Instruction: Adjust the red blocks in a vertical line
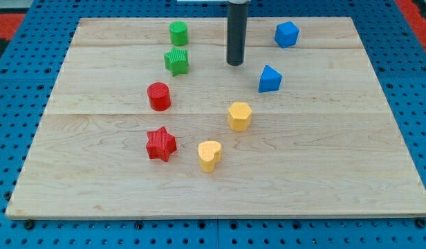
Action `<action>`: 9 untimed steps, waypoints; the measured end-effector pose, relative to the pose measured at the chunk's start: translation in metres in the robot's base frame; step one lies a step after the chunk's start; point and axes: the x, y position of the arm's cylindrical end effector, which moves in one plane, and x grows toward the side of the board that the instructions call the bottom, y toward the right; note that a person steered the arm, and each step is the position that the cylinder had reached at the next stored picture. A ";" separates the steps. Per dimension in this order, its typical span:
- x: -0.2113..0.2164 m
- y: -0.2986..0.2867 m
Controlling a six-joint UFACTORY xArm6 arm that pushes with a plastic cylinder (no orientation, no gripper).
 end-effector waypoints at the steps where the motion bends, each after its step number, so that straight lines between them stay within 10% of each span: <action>1: 0.005 0.036; 5: 0.015 0.268; 9: 0.032 0.293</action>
